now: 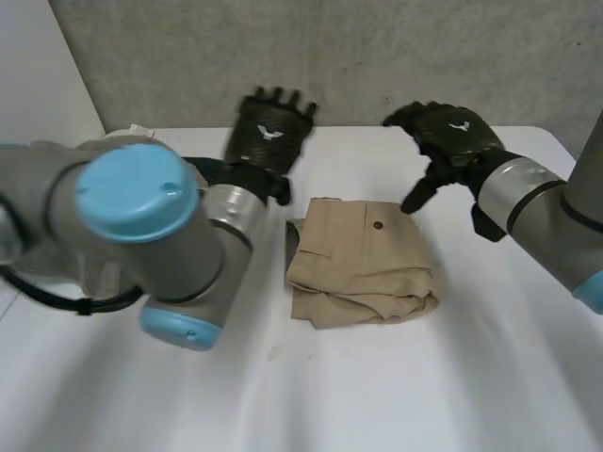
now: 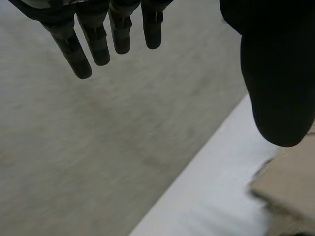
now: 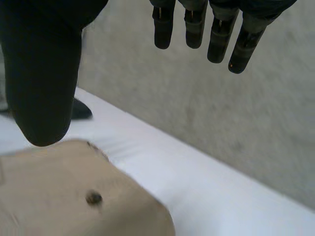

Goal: Fold the laundry.

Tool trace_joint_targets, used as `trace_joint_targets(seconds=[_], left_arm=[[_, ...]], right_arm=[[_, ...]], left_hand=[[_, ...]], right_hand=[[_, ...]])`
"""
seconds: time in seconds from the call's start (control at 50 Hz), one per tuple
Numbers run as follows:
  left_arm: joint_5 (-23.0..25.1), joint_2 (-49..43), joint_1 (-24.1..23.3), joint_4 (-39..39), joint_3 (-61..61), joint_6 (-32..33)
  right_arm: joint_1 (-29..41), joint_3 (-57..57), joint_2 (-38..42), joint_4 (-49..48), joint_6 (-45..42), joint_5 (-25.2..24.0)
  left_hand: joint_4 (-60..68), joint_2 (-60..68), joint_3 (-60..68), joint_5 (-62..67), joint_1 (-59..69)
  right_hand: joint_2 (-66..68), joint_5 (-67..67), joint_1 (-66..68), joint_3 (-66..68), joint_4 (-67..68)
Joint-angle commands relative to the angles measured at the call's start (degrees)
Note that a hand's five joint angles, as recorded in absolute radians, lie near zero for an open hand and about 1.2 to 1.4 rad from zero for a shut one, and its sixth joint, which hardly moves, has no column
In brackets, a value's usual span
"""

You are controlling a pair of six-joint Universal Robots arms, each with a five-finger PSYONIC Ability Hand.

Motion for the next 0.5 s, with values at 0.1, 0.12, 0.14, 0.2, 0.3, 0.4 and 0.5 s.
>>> trace_joint_targets(seconds=[0.1,0.12,0.14,0.2,0.3,0.4,0.5], left_arm=[[6.5,-21.0,-1.8,-17.0,26.1,-6.2],[6.5,-23.6,-1.7,-19.5,29.4,-6.4],[6.5,-24.8,-1.7,-20.6,30.9,-6.5],[7.0,-28.5,-1.3,-23.8,35.1,-6.6],[7.0,-30.9,-1.1,-28.6,36.2,-6.6],[5.1,-31.5,-0.9,-33.1,35.5,-6.3],[2.1,-31.4,-0.1,-34.5,35.0,-5.7]], right_arm=[[-1.4,-10.2,13.3,10.4,-0.4,1.3],[-1.3,-11.0,14.2,11.0,-0.4,1.3],[-1.1,-11.5,14.9,11.5,-0.5,1.2],[-0.8,-13.8,17.7,13.6,-0.7,0.8],[-0.7,-15.2,21.2,14.8,-1.0,-1.6],[-0.7,-15.7,24.3,15.8,-4.8,-1.8],[-0.7,-16.1,25.9,16.3,-11.6,-0.6]], left_hand=[[-0.2,-0.1,-0.6,-1.2,0.6],[-0.2,-0.1,-0.6,-1.2,0.6],[-0.2,-0.1,-0.6,-1.2,0.6],[0.0,0.0,-0.4,-1.0,0.7],[0.1,0.2,-0.3,-0.8,0.9],[0.8,0.9,0.4,-0.1,1.6],[1.0,1.1,0.6,0.0,1.7]], right_hand=[[-2.6,-3.9,-1.7,-1.9,-3.4],[-2.6,-3.9,-1.7,-1.9,-3.4],[-2.6,-3.9,-1.7,-1.9,-3.4],[-2.6,-3.9,-1.7,-1.9,-3.4],[-2.6,-3.9,-1.7,-1.9,-3.4],[-2.6,-3.9,-1.7,-1.9,-3.4],[-2.6,-3.9,-1.7,-1.9,-3.4]])
